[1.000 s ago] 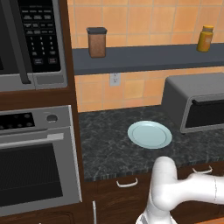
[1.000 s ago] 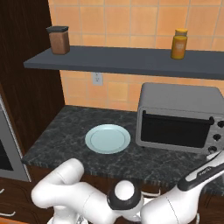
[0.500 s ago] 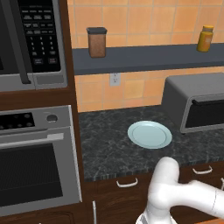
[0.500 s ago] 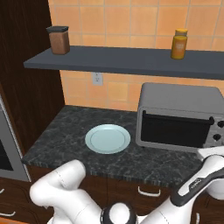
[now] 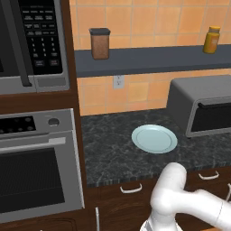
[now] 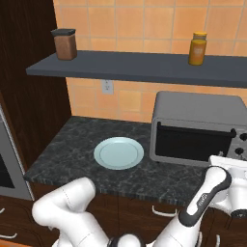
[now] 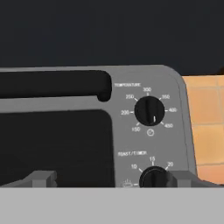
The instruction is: Pick up the kebab skewer and baguette bread, and place them inside the toaster oven. Close the toaster oven door and start by setting the timer.
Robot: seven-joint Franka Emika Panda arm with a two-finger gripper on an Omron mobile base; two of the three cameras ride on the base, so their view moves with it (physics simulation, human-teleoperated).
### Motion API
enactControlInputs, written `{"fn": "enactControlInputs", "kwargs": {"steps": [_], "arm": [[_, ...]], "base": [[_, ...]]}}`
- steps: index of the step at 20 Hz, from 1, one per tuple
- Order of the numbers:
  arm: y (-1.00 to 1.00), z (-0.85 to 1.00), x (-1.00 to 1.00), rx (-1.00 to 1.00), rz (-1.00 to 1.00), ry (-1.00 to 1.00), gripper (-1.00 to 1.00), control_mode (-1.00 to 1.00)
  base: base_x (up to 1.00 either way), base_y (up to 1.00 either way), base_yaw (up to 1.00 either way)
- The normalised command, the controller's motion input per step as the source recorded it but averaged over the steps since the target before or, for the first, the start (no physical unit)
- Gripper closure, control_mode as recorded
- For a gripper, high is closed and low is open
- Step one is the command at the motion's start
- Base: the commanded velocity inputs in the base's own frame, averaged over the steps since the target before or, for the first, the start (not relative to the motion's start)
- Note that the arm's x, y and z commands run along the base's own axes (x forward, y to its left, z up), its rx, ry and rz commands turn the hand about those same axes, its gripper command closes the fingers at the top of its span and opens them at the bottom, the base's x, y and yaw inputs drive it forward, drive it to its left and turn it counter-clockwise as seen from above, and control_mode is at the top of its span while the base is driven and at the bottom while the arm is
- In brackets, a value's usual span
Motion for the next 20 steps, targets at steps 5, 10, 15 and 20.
{"fn": "enactControlInputs", "kwargs": {"steps": [5, 10, 15, 20], "arm": [[-0.82, 0.0, 0.04, 0.06, 0.04, 0.0, -1.0, -1.0], [-0.69, -0.02, 0.0, 0.0, 0.12, 0.0, -1.0, -1.0], [-0.08, -0.23, 0.0, -0.04, 0.08, 0.0, -1.0, -1.0], [0.0, -0.2, 0.1, -0.03, 0.05, 0.0, -1.0, -1.0]], "base": [[0.0, 0.0, 0.0], [0.0, 0.0, 0.0], [0.0, 0.0, 0.0], [0.0, 0.0, 0.0]]}}
